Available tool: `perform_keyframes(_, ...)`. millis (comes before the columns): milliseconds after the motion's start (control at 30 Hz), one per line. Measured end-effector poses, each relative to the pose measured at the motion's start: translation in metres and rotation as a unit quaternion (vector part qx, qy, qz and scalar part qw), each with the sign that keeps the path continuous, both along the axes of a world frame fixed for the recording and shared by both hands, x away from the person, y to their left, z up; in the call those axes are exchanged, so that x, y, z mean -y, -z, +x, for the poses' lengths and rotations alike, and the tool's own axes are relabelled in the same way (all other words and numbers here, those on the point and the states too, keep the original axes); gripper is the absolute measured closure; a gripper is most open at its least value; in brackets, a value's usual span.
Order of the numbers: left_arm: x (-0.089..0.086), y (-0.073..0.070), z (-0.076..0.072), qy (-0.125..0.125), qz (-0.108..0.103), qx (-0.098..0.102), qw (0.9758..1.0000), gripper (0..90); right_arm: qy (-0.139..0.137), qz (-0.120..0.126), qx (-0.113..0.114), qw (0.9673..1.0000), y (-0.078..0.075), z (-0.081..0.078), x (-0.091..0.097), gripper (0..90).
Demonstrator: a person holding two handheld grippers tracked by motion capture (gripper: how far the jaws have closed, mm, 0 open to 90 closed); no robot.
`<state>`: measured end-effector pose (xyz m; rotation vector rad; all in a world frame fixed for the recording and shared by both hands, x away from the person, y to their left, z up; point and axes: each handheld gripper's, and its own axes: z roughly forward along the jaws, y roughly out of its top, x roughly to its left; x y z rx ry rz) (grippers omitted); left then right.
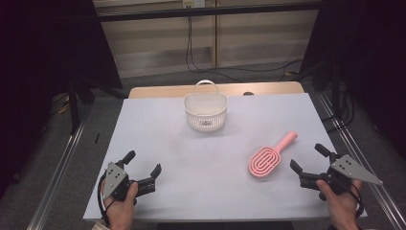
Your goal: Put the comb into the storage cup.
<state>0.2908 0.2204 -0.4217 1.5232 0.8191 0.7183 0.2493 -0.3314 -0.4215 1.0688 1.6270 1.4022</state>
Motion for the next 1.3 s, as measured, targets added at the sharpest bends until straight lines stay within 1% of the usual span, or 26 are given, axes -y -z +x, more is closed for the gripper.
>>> perform_keyframes(67,-0.001,0.000,0.000,-0.002,0.001,0.003,1.0000,1.5,0.003,0.000,0.000,1.0000,0.000,0.000,-0.001,0.0)
perform_keyframes(133,-0.002,0.000,0.001,-0.002,-0.001,-0.001,1.0000,1.5,0.008,-0.007,0.001,0.9999,-0.001,0.001,0.000,0.2)
perform_keyframes(200,-0.002,0.001,0.001,-0.005,0.001,-0.001,1.0000,1.5,0.010,-0.012,0.004,0.9999,-0.001,0.003,0.000,0.0)
perform_keyframes(233,-0.002,0.000,0.001,-0.003,-0.001,-0.001,1.0000,1.5,0.010,-0.012,0.004,0.9999,-0.001,0.003,0.000,0.0)
perform_keyframes(300,-0.001,0.001,0.000,-0.003,0.002,-0.001,1.0000,1.5,0.022,-0.018,0.000,0.9996,-0.002,0.007,-0.002,0.0)
perform_keyframes(333,-0.001,0.001,0.000,-0.003,0.004,-0.001,1.0000,1.5,0.022,-0.018,0.000,0.9996,-0.002,0.007,-0.002,0.0)
perform_keyframes(367,-0.001,0.001,0.000,-0.002,0.002,-0.002,1.0000,1.5,0.017,-0.018,-0.005,0.9997,-0.003,0.010,-0.003,0.0)
perform_keyframes(400,-0.001,0.001,0.001,-0.003,0.004,-0.003,1.0000,1.5,0.004,-0.016,-0.008,0.9998,-0.004,0.012,-0.003,0.6)
perform_keyframes(433,-0.001,0.001,0.001,-0.005,0.005,-0.003,1.0000,1.5,0.001,-0.015,-0.012,0.9998,-0.005,0.014,-0.004,1.2)
perform_keyframes(567,-0.001,0.001,0.002,-0.007,0.009,-0.002,0.9999,1.5,-0.001,-0.012,-0.010,0.9999,-0.004,0.020,-0.006,0.0)
perform_keyframes(600,-0.001,0.001,0.002,-0.006,0.008,-0.003,0.9999,1.5,0.003,-0.018,-0.011,0.9998,-0.004,0.022,-0.008,0.0)
perform_keyframes(700,-0.001,0.002,0.002,-0.006,0.007,-0.002,1.0000,1.5,0.002,-0.022,-0.007,0.9997,-0.005,0.026,-0.009,0.0)
perform_keyframes(733,-0.001,0.001,0.002,-0.007,0.006,-0.001,1.0000,1.5,0.002,-0.022,-0.007,0.9997,-0.005,0.026,-0.009,0.0)
perform_keyframes(767,-0.001,0.001,0.002,-0.006,0.005,-0.002,1.0000,1.5,0.000,-0.022,-0.004,0.9998,-0.007,0.030,-0.009,0.2)
perform_keyframes(833,-0.001,0.002,0.002,-0.007,0.005,-0.002,1.0000,1.5,0.002,-0.021,-0.004,0.9998,-0.007,0.031,-0.010,0.4)
perform_keyframes(867,-0.001,0.002,0.002,-0.007,0.006,-0.002,1.0000,1.5,0.000,-0.021,-0.003,0.9998,-0.008,0.036,-0.009,1.9)
perform_keyframes(967,-0.002,0.001,0.002,-0.004,0.003,-0.002,1.0000,1.5,0.004,-0.018,-0.004,0.9998,-0.009,0.040,-0.008,2.2)
perform_keyframes(1000,-0.002,0.001,0.002,-0.005,0.000,-0.003,1.0000,1.5,0.005,-0.018,-0.005,0.9998,-0.009,0.042,-0.007,2.2)
perform_keyframes(1033,-0.002,0.001,0.002,-0.008,0.002,-0.001,1.0000,1.5,0.005,-0.016,-0.006,0.9998,-0.010,0.044,-0.007,2.2)
perform_keyframes(1067,-0.002,0.001,0.002,-0.009,0.003,-0.001,1.0000,1.5,0.011,-0.014,-0.003,0.9998,-0.012,0.047,-0.004,2.2)
perform_keyframes(1133,-0.002,0.002,0.002,-0.007,-0.002,-0.004,1.0000,1.5,0.014,-0.012,0.002,0.9998,-0.013,0.049,-0.003,2.3)
perform_keyframes(1167,-0.003,0.002,0.002,-0.010,0.001,-0.002,1.0000,1.5,0.021,-0.011,0.007,0.9997,-0.016,0.051,-0.001,3.1)
perform_keyframes(1233,-0.003,0.001,0.002,-0.010,0.002,0.000,0.9999,1.5,0.023,-0.012,0.012,0.9996,-0.018,0.053,-0.001,3.3)
perform_keyframes(1267,-0.003,0.001,0.002,-0.010,0.003,0.001,0.9999,1.5,0.026,-0.008,0.019,0.9994,-0.020,0.057,0.000,3.5)
perform_keyframes(1300,-0.003,0.001,0.002,-0.009,0.002,0.002,1.0000,1.5,0.029,-0.007,0.021,0.9993,-0.022,0.060,0.000,3.6)
